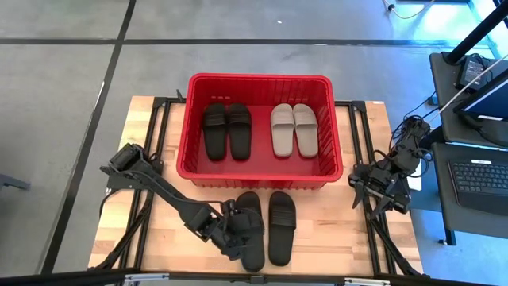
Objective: Pick and place slides into bin
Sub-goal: Put the black slide into the red bin
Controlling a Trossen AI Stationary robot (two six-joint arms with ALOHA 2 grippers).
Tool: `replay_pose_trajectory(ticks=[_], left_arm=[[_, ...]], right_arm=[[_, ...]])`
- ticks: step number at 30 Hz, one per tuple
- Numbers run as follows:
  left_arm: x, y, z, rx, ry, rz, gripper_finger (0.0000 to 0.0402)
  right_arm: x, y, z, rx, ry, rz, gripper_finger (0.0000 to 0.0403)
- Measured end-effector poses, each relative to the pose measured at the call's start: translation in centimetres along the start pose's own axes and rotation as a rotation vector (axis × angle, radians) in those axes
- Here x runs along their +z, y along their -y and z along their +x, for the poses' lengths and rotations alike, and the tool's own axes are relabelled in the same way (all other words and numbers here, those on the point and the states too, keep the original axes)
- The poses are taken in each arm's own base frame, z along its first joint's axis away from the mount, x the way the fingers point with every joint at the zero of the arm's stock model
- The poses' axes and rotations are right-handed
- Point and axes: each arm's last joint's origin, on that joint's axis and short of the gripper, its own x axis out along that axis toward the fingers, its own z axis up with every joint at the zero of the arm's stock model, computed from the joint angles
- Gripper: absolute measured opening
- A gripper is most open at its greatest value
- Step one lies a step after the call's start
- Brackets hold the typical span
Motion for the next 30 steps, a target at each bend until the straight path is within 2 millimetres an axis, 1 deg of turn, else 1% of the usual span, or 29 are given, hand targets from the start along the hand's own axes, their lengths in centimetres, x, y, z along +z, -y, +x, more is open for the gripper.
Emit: replay_pose_trajectory(ticks=[5, 9, 16, 19, 25, 30], left_arm=[[-0.6, -0.2, 2.3, -0.001, -0.084, 0.003, 0.026], [-1.0, -0.2, 3.2, 0.009, -0.104, -0.004, 0.026], [-1.1, -0.2, 3.2, 0.021, -0.104, -0.048, 0.026], [-1.0, -0.1, 3.2, -0.002, -0.115, -0.073, 0.026], [-0.2, 0.5, 3.3, -0.067, -0.045, -0.161, 0.026], [0.6, 0.1, 3.7, -0.106, -0.052, -0.161, 0.026]], right_arm=[[-0.2, 0.3, 0.0, -0.066, -0.003, 0.001, 0.0255], [-0.3, 0.4, 0.0, -0.077, -0.004, 0.001, 0.0255], [-0.3, 0.4, 0.0, -0.077, -0.004, 0.0, 0.0255], [-0.3, 0.4, 0.0, -0.077, -0.004, -0.003, 0.0255], [-0.3, 0.4, 0.0, -0.079, -0.005, -0.049, 0.0255], [-0.3, 0.4, 0.0, -0.079, -0.005, -0.047, 0.0255]])
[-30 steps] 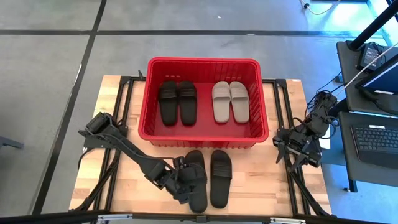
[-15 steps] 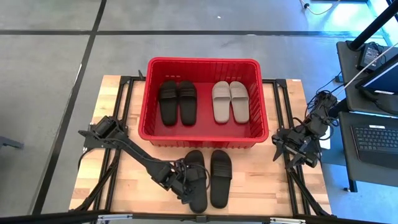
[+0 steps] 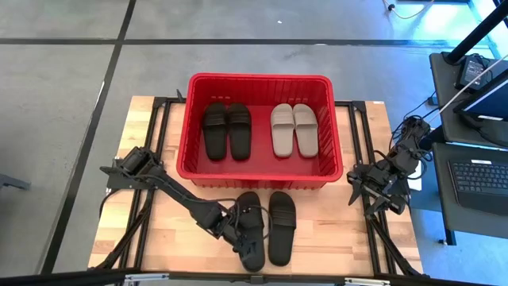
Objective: Pick and place slides into bin
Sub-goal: Put the black slide into the red bin
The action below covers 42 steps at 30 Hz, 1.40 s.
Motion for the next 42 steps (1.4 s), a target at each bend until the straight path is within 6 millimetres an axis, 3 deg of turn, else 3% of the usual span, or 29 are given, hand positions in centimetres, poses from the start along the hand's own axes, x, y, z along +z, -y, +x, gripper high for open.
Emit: replay_pose_trajectory(ticks=[4, 10, 13, 17, 23, 28, 36, 42], left_arm=[[0.6, 1.0, -1.1, 0.025, 0.04, 0.008, 0.026], [1.5, 2.9, -5.4, 0.205, 0.122, 0.054, 0.026], [1.7, 3.6, -6.3, 0.281, 0.137, 0.05, 0.026], [1.5, 3.9, -5.1, 0.399, 0.075, 0.029, 0.026], [0.3, 4.2, -1.6, 0.597, -0.052, 0.037, 0.026], [-0.2, 4.6, 0.3, 0.619, -0.096, 0.078, 0.026], [-0.2, 3.5, 2.4, 0.679, -0.143, 0.05, 0.026], [0.4, 3.0, 2.8, 0.674, -0.164, 0.067, 0.026]], right_arm=[[0.0, 0.0, 0.0, 0.0, 0.0, 0.0, 0.0255], [0.0, 0.0, 0.0, 0.001, -0.001, -0.002, 0.0255], [0.0, 0.0, 0.0, 0.001, -0.001, -0.002, 0.0255], [0.0, 0.0, 0.0, 0.001, -0.002, -0.004, 0.0255], [0.0, 0.0, 0.0, 0.001, -0.003, -0.004, 0.0255], [0.0, 0.0, 0.0, 0.001, -0.003, -0.004, 0.0255], [0.0, 0.0, 0.0, 0.0, -0.002, -0.005, 0.0255], [0.0, 0.0, 0.0, 0.0, -0.002, -0.001, 0.0255]])
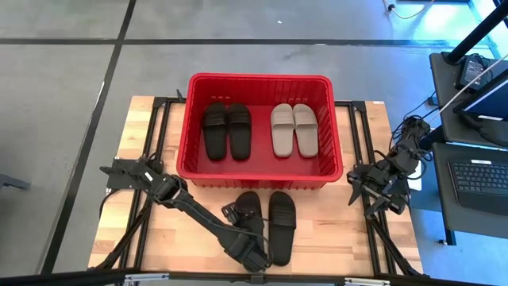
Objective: Pick and place slides into bin
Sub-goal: Put the black slide into the red bin
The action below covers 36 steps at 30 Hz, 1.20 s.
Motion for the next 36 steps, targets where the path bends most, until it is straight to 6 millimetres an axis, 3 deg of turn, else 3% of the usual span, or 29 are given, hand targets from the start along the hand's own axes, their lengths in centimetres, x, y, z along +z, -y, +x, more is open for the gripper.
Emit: replay_pose_trajectory(ticks=[20, 25, 36], left_arm=[[2.2, -1.2, 1.4, 0.005, -0.058, -0.005, 0.0244], [2.5, -1.4, 1.6, 0.005, -0.059, 0.019, 0.019], [2.5, -1.4, 1.5, 0.001, -0.063, 0.018, 0.0027]], right_arm=[[-0.2, 0.1, 0.0, -0.012, -0.024, -0.028, 0.0255], [-0.4, 0.2, 0.0, -0.02, -0.042, -0.002, 0.0255], [-0.5, 0.2, 0.0, -0.023, -0.047, -0.006, 0.0255]])
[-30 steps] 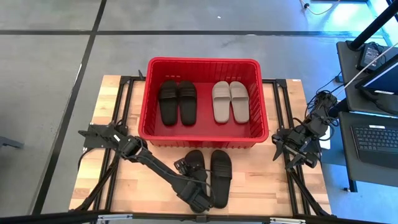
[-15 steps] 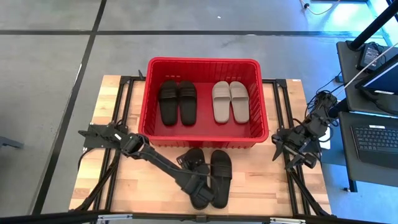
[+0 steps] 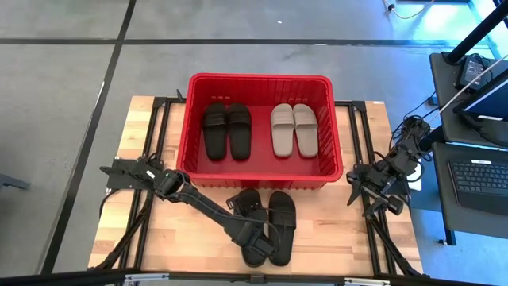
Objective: Pick and place slides into bin
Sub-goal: Put the black slide into the red bin
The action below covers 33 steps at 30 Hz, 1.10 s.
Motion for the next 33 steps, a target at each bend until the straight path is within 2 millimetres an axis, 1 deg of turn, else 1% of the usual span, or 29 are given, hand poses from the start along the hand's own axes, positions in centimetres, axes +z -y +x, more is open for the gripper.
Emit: replay_pose_trajectory(ticks=[2, 7, 10, 16, 19, 21, 26, 29, 33], left_arm=[[0.0, 0.0, 0.0, -0.011, -0.017, 0.013, 0.0011], [0.1, 0.1, -0.2, -0.054, -0.064, 0.054, 0.0016], [0.4, 0.0, -0.9, -0.096, -0.088, 0.067, 0.0007], [1.4, -0.7, -4.2, -0.248, -0.127, 0.074, 0.0007], [1.4, -1.6, -5.7, -0.333, -0.178, 0.059, 0.0007], [1.5, -2.2, -7.1, -0.398, -0.197, 0.055, 0.0007], [2.1, -3.8, -10.4, -0.597, -0.196, 0.039, 0.0007], [2.7, -4.9, -12.5, -0.7, -0.13, 0.013, 0.0007], [3.5, -7.3, -15.7, -0.796, 0.038, -0.022, 0.0009]], right_arm=[[0.0, 0.0, 0.0, 0.0, 0.0, 0.0, 0.0255], [0.0, 0.0, 0.0, 0.0, 0.0, 0.0, 0.0255], [0.0, 0.0, 0.0, 0.0, 0.0, 0.0, 0.0255], [0.0, 0.0, 0.0, 0.0, 0.0, 0.0, 0.0255], [0.0, 0.0, 0.0, 0.0, -0.001, -0.001, 0.0255], [0.0, 0.0, 0.0, -0.001, -0.001, -0.001, 0.0255], [0.0, 0.0, 0.0, 0.0, 0.001, -0.004, 0.0255], [0.0, 0.0, 0.0, 0.0, 0.002, -0.007, 0.0255], [0.0, 0.0, 0.0, -0.012, 0.008, -0.028, 0.0255]])
